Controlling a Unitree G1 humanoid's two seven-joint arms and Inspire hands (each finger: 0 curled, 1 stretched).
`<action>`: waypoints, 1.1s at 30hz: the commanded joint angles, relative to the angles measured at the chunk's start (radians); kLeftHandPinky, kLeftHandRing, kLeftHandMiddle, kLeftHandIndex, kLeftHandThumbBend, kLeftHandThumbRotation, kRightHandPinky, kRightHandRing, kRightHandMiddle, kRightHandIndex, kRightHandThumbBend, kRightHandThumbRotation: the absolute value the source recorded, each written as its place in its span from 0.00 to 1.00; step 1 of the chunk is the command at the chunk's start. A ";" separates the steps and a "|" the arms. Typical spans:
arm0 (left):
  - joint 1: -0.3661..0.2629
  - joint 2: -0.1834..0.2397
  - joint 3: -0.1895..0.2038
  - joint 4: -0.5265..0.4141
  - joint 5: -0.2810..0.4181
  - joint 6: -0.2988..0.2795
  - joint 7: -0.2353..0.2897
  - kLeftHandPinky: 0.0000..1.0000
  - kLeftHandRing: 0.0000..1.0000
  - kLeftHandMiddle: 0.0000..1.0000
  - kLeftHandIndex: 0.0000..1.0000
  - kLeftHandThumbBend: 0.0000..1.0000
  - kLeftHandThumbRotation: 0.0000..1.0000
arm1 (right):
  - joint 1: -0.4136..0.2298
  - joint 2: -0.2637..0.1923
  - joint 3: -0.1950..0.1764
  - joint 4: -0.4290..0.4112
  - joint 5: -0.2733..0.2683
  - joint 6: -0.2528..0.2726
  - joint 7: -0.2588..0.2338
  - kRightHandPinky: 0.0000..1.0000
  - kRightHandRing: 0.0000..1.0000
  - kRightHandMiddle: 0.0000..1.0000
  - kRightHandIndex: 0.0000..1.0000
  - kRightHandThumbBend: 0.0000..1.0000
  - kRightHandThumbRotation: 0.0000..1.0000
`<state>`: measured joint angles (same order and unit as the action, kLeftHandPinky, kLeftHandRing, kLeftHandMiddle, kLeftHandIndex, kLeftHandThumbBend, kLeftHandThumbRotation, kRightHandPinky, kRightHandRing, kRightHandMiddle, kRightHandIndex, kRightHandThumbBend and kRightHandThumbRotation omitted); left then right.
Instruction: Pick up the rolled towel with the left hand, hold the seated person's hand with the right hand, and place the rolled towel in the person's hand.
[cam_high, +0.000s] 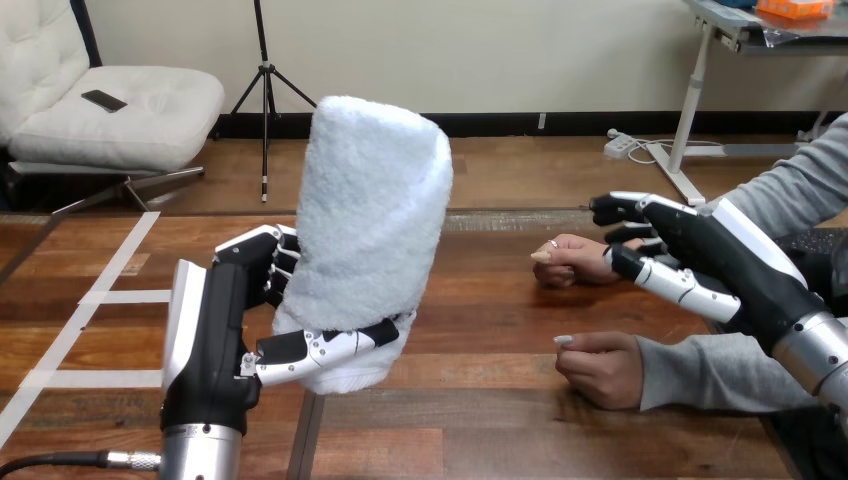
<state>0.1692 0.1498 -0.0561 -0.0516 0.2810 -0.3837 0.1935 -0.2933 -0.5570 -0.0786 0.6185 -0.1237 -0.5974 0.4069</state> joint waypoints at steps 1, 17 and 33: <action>-0.055 -0.009 0.016 -0.042 -0.022 -0.041 -0.003 0.25 0.29 0.34 0.39 0.67 0.00 | -0.091 -0.026 0.009 0.031 -0.007 -0.018 -0.006 0.72 0.81 0.85 0.86 0.65 0.75; -0.042 -0.015 0.024 -0.051 -0.036 -0.035 -0.014 0.25 0.29 0.34 0.39 0.67 0.00 | -0.095 -0.066 0.032 0.060 -0.054 -0.014 0.007 0.78 0.85 0.88 0.88 0.60 0.73; -0.032 -0.015 0.027 -0.062 -0.035 -0.036 -0.016 0.26 0.30 0.35 0.39 0.66 0.00 | -0.108 -0.109 0.056 0.115 -0.091 -0.006 0.013 0.77 0.86 0.88 0.89 0.59 0.67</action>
<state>0.1791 0.1418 -0.0525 -0.0518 0.2535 -0.3850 0.1715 -0.3095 -0.6292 -0.0315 0.7133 -0.2094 -0.5984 0.4194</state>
